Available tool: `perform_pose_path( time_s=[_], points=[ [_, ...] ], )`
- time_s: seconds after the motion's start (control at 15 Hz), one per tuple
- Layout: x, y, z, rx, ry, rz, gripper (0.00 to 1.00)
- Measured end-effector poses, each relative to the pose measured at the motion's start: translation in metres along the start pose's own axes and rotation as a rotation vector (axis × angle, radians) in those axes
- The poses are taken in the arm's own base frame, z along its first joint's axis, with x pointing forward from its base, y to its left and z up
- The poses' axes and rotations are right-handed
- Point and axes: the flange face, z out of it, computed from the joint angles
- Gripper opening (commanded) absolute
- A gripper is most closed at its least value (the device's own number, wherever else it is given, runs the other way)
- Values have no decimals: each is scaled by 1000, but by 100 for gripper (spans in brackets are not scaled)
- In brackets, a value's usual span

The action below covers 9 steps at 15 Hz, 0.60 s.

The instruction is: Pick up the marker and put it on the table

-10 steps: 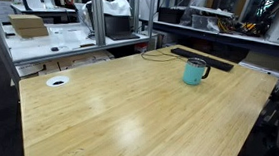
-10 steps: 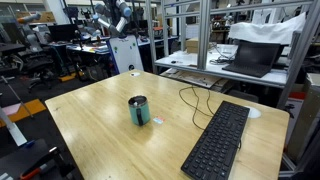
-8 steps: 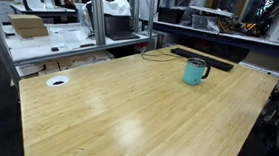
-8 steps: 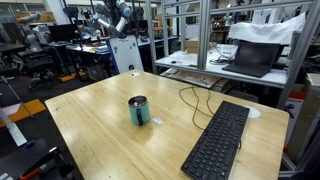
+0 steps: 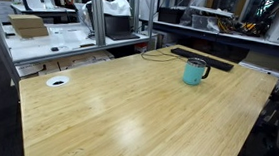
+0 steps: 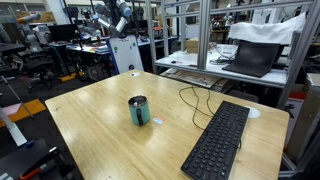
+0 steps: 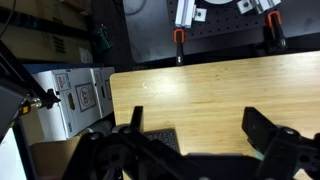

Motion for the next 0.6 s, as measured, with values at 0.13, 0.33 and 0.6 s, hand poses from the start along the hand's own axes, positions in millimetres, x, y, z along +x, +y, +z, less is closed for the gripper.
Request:
perform_pose_path(
  time_s=[0.13,0.33,0.6],
  points=[
    [1,-2,3,10,-16,31,100],
    [12,-15,14,56,-76,162,100],
    [35,-49,13,143,-141,350,100]
  ],
)
